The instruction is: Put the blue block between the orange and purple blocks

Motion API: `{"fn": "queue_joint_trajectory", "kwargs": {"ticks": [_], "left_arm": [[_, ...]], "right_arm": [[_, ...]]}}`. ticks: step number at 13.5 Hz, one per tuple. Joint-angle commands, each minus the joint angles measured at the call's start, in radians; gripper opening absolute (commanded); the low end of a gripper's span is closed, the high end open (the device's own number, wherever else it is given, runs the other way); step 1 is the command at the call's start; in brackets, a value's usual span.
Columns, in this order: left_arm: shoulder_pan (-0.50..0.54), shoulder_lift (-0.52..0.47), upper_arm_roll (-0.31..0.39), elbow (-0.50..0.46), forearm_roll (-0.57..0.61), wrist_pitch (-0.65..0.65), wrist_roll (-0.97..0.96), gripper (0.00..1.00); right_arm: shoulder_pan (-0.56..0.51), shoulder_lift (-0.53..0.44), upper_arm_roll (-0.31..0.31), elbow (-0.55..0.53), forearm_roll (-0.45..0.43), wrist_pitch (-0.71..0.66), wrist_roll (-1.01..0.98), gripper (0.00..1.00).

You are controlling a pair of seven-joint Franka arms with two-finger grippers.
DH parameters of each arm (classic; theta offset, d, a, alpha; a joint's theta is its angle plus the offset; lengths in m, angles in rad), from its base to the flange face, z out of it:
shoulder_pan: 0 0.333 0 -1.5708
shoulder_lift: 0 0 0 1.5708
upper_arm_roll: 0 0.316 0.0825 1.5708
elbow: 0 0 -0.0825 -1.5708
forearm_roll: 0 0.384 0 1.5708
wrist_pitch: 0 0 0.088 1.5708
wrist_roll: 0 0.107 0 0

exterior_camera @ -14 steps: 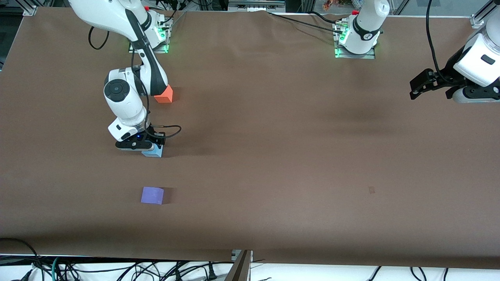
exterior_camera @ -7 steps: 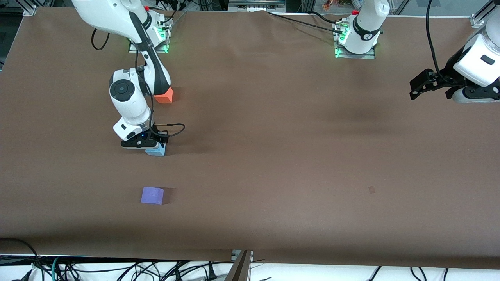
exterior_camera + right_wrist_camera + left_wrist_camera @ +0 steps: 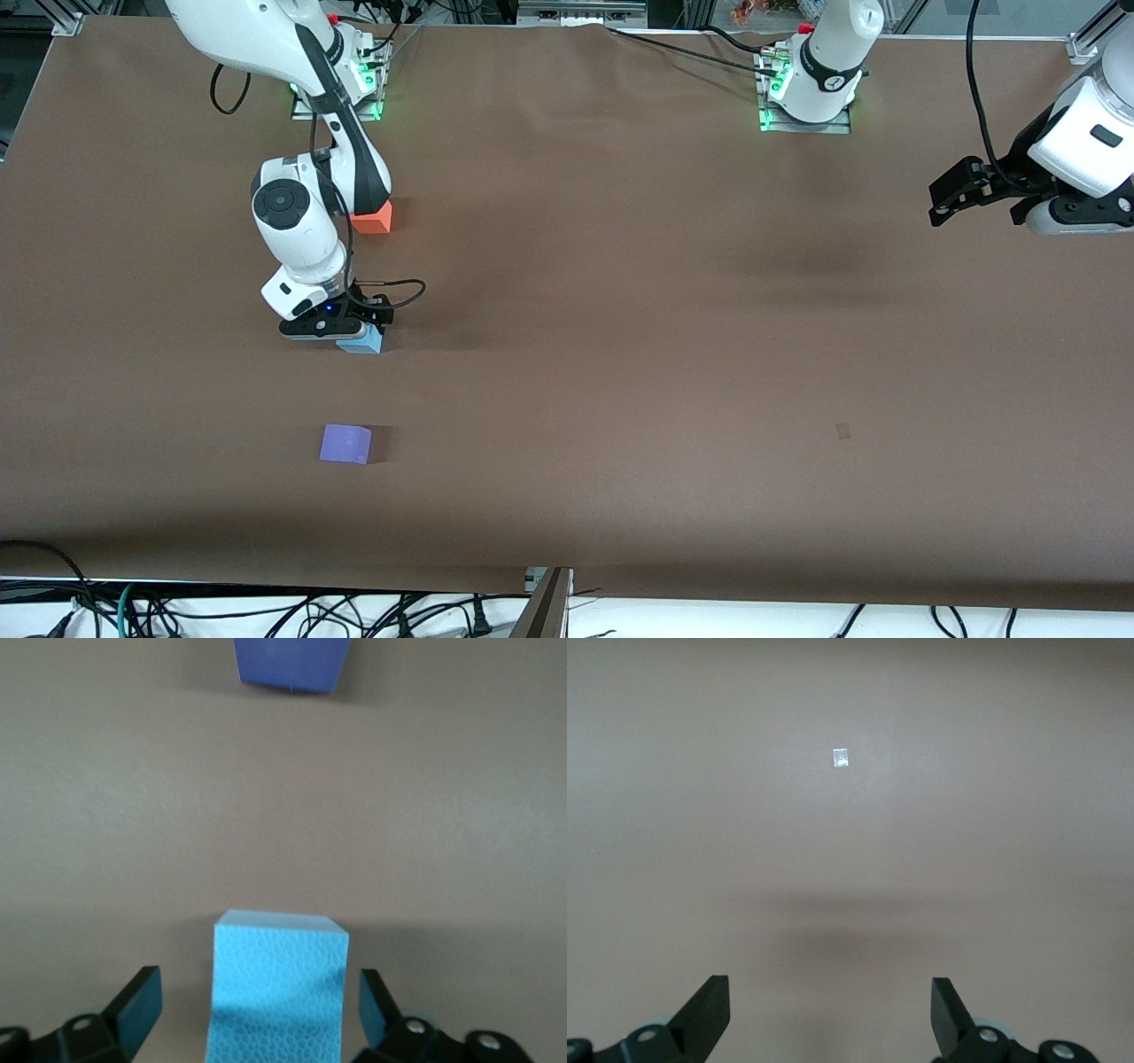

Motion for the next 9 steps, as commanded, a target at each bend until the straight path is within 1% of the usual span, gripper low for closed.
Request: {"fn": "queue_joint_trajectory", "kwargs": {"ticks": [1, 4, 6, 7, 9], "left_arm": [[-0.007, 0.015, 0.0, 0.031, 0.02, -0.016, -0.006, 1.0], [-0.007, 0.015, 0.0, 0.032, 0.02, -0.016, -0.006, 1.0], [-0.007, 0.015, 0.0, 0.032, 0.02, -0.015, -0.005, 1.0], [-0.007, 0.015, 0.0, 0.032, 0.02, -0.015, -0.005, 1.0], [-0.007, 0.015, 0.0, 0.032, 0.02, -0.015, -0.005, 1.0]], "right_arm": [[-0.001, -0.038, -0.003, 0.164, 0.008, -0.267, -0.03, 1.0], [-0.003, -0.046, -0.024, 0.387, 0.008, -0.572, -0.102, 1.0], [-0.007, -0.044, -0.038, 0.541, 0.006, -0.801, -0.106, 1.0], [-0.007, -0.046, -0.052, 0.598, 0.006, -0.896, -0.106, 1.0], [-0.007, -0.046, -0.081, 0.695, 0.008, -1.025, -0.144, 1.0]]}}
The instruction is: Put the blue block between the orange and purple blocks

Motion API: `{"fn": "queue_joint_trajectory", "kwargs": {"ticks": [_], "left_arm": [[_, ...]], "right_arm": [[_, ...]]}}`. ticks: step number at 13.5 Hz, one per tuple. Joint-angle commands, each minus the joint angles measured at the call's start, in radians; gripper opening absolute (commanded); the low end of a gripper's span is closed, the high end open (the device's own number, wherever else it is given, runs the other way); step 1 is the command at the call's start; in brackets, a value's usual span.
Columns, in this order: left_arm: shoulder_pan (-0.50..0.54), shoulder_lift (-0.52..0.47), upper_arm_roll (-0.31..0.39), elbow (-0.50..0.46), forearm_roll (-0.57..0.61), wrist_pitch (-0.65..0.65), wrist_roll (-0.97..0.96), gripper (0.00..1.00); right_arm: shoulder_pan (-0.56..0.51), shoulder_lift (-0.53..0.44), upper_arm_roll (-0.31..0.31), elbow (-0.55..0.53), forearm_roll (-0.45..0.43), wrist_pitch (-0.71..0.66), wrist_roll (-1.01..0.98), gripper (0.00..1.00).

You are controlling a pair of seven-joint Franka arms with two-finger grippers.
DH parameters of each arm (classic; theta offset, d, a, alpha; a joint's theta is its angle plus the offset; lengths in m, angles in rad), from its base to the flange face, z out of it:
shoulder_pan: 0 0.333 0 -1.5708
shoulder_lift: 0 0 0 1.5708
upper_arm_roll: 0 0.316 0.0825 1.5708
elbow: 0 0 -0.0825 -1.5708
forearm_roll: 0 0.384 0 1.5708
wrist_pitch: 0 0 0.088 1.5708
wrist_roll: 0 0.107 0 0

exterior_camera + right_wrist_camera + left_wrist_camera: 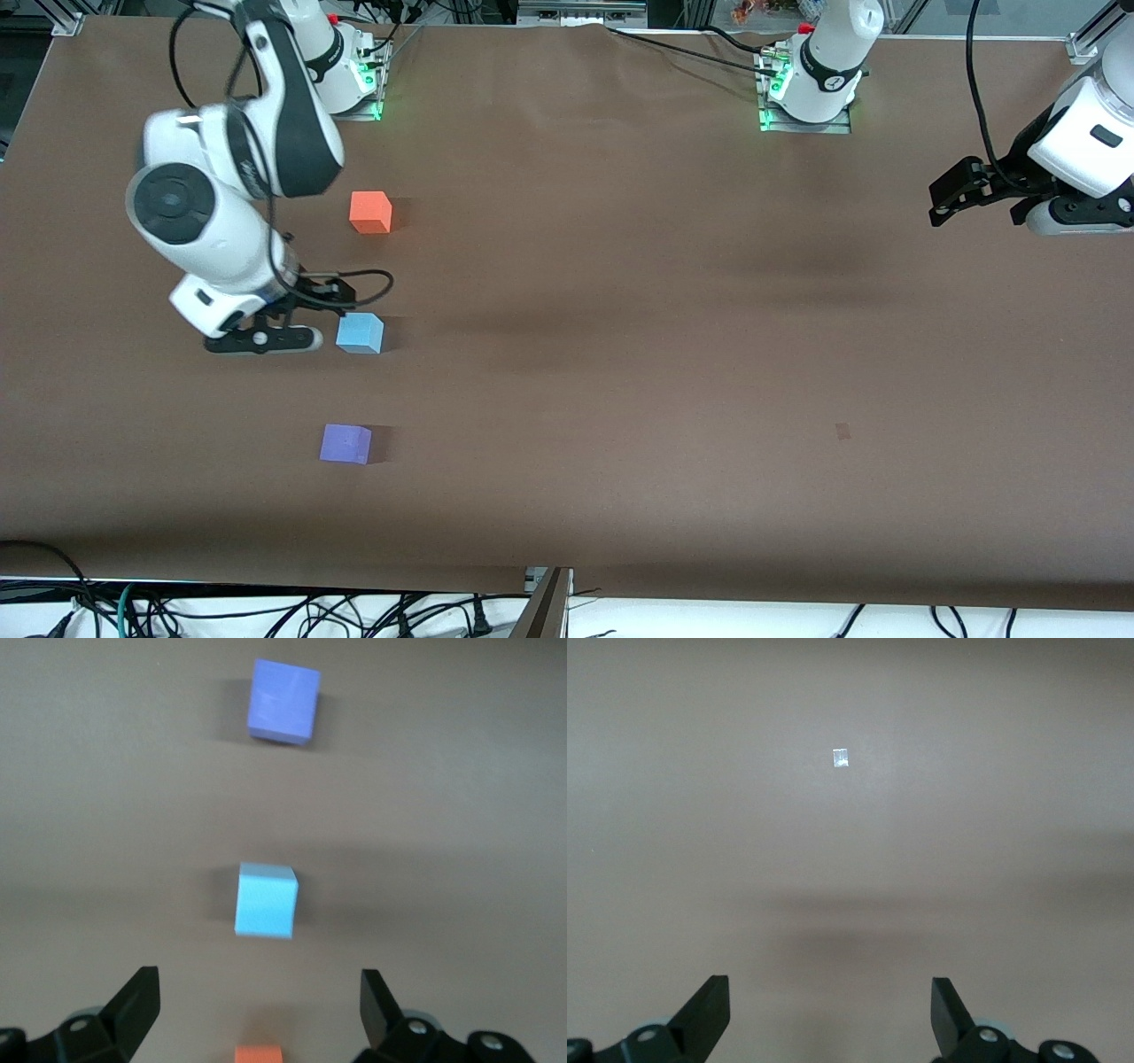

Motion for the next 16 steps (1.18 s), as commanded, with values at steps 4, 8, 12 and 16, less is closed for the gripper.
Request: {"fn": "queue_joint_trajectory", "kwargs": {"ticks": [4, 8, 12, 16], "left_arm": [[-0.007, 0.014, 0.0, 0.032, 0.019, -0.013, -0.005, 1.0], [-0.01, 0.014, 0.0, 0.032, 0.019, -0.015, -0.005, 1.0], [-0.01, 0.014, 0.0, 0.032, 0.019, -0.013, -0.005, 1.0], [-0.01, 0.014, 0.0, 0.032, 0.02, -0.013, -0.005, 1.0]], "right_arm": [[-0.04, -0.037, -0.052, 0.163, 0.031, -0.262, -0.075, 1.0], [-0.353, -0.129, 0.308, 0.124, -0.068, -0.274, -0.084, 1.0], [-0.439, -0.241, 0.387, 0.09, -0.116, -0.261, -0.094, 1.0], [-0.492, -0.293, 0.409, 0.03, -0.109, -0.308, -0.101, 1.0]]}}
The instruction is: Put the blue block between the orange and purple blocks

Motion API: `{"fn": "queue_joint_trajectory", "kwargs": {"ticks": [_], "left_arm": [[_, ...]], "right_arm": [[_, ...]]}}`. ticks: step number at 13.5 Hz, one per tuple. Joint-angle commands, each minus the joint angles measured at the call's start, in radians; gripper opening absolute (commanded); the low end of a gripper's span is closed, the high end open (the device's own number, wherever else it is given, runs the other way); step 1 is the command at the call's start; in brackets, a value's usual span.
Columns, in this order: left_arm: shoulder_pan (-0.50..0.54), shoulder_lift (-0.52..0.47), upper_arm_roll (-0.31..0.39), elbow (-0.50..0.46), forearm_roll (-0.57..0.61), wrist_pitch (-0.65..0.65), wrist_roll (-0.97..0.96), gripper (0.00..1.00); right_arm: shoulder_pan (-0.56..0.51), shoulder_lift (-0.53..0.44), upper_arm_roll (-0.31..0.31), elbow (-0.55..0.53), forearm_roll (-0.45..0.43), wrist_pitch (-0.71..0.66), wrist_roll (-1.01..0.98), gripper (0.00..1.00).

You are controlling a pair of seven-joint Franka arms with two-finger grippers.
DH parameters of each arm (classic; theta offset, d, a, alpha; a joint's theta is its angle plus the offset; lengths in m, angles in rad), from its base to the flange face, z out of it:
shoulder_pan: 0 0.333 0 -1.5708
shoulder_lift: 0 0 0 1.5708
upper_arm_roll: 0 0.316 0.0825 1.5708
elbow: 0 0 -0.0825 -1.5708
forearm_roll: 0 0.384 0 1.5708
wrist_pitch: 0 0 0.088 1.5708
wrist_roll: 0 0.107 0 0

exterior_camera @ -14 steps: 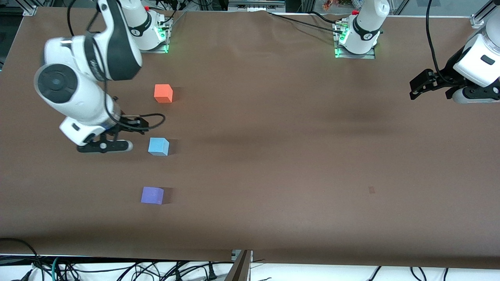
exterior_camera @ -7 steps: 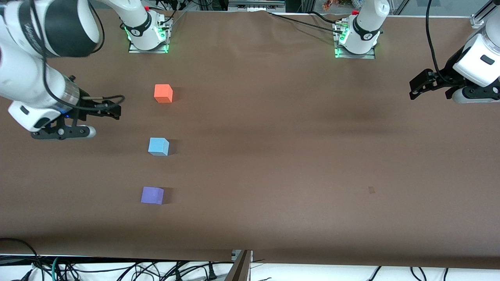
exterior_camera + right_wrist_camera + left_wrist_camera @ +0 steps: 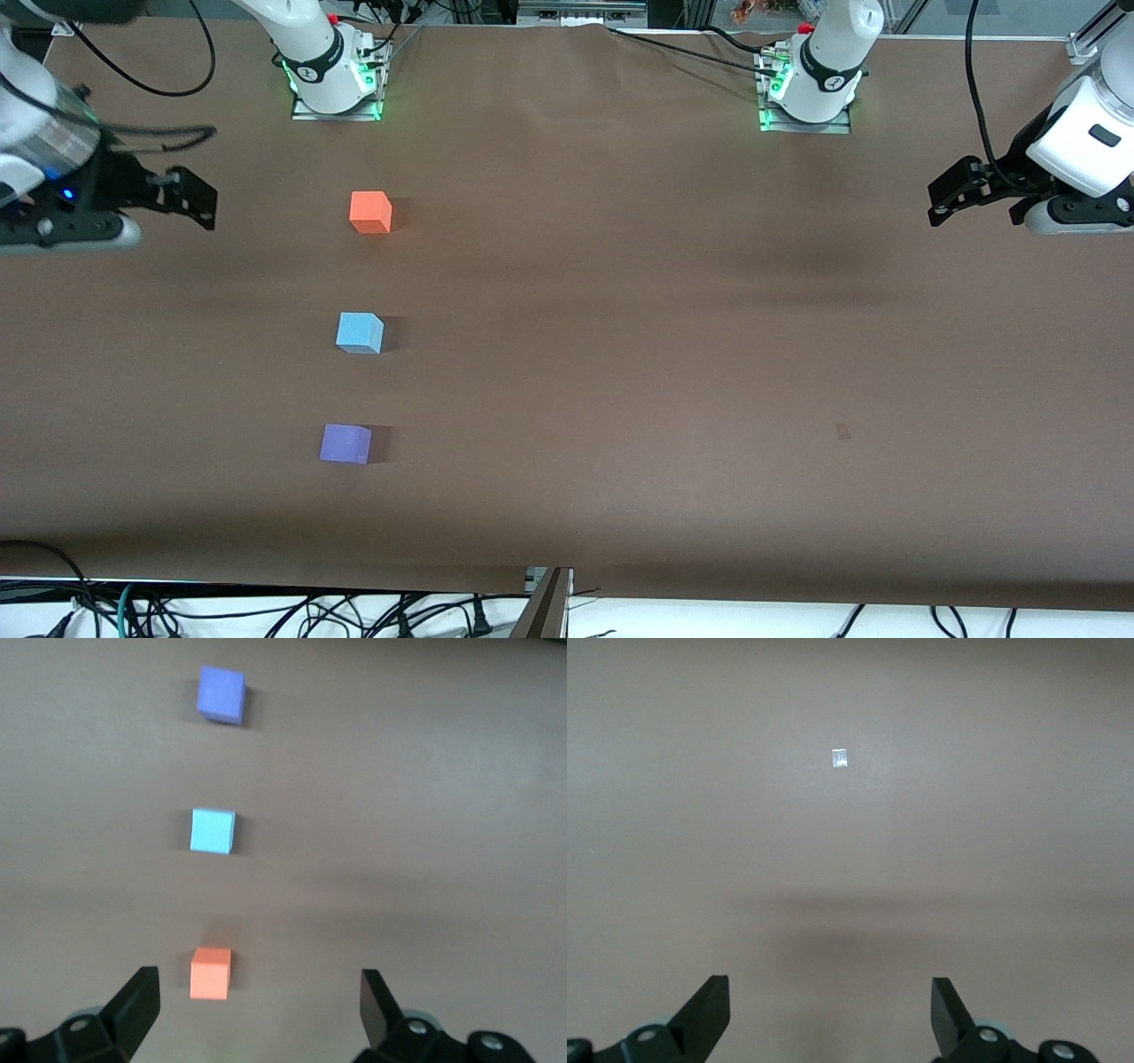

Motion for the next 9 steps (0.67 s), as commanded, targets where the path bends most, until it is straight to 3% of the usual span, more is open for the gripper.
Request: {"fn": "queue_joint_trajectory", "kwargs": {"ticks": [1, 3, 9], "left_arm": [[-0.008, 0.014, 0.0, 0.031, 0.019, -0.013, -0.006, 1.0], [-0.008, 0.014, 0.0, 0.031, 0.019, -0.013, -0.006, 1.0], [-0.008, 0.014, 0.0, 0.031, 0.019, -0.013, -0.006, 1.0]], "right_arm": [[-0.057, -0.035, 0.038, -0.076, -0.007, 0.002, -0.015, 1.0], [-0.068, -0.038, 0.064, -0.077, -0.005, -0.004, 0.003, 1.0], [-0.071, -0.024, 0.056, -0.07, 0.023, -0.01, 0.003, 1.0]]}}
